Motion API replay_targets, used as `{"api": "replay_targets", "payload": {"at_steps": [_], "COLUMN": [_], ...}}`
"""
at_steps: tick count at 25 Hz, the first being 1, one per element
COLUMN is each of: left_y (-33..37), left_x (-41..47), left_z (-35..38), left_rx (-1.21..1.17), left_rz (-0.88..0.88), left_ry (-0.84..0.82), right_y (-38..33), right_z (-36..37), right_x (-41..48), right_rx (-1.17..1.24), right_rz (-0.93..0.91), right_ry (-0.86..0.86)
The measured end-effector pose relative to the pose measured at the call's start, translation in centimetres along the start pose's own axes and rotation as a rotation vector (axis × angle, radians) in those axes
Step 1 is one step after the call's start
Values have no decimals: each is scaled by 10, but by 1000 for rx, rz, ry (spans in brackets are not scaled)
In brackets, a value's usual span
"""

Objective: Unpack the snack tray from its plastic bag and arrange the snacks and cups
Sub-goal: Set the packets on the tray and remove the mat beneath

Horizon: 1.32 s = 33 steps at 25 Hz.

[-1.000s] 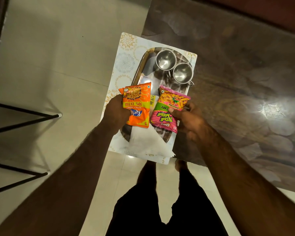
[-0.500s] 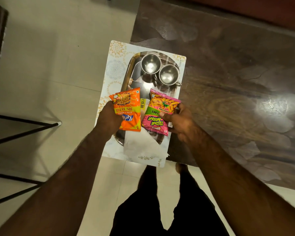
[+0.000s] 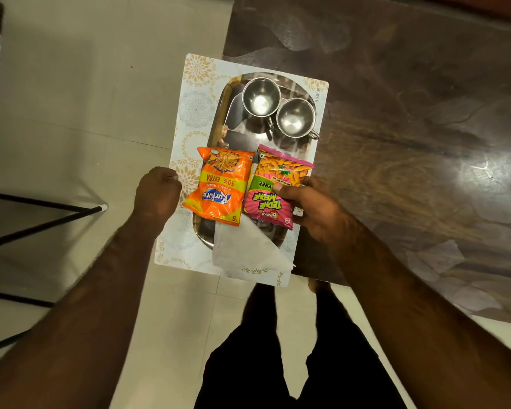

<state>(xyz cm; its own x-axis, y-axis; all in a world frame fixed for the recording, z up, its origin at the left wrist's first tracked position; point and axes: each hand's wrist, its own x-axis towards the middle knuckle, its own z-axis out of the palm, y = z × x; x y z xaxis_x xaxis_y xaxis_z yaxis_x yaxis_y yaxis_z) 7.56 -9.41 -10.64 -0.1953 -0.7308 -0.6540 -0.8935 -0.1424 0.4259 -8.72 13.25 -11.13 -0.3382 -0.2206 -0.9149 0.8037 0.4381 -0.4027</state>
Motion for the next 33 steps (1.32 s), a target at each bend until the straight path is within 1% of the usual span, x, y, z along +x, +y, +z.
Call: {"api": "replay_targets", "payload": {"at_steps": [1,2,5,7,9,13,15,17,19,21,26,29,33], "left_y": [-2,-3,-3,-3,-3,-6,-4,1,6,9,2,-1,-2], "left_x": [3,5,10,14,16,19,19,18,17,15,9,4,1], "left_z": [0,2,8,8,7,6,5,4,4,4,4,3,-6], "left_rx": [94,126,99,169,208,113,85,36,5,-8,-3,-5,56], "left_rz": [21,14,-16,21,52,59,88,107,124,144,191,191,208], "left_ry": [11,-15,-73,-47,-12,-49,-59,-104,-169,-205,-200,-167,-99], "right_y": [-2,-3,-4,-3,-3,-3,-2,-1,-1,-2,0,0,-1], "right_z": [0,-1,-7,-16,-21,-18,-19,-17,-11,-5,2,3,-1], "right_x": [0,1,1,0,2,10,11,14,17,22,28,27,24], "right_rx": [2,11,123,246,292,183,159,65,-37,-73,-42,-43,-51], "right_rz": [20,36,77,100,122,96,91,67,28,8,14,40,48], "right_ry": [-3,-8,-66,-104,-95,-35,-58,-72,-25,29,113,117,122]}}
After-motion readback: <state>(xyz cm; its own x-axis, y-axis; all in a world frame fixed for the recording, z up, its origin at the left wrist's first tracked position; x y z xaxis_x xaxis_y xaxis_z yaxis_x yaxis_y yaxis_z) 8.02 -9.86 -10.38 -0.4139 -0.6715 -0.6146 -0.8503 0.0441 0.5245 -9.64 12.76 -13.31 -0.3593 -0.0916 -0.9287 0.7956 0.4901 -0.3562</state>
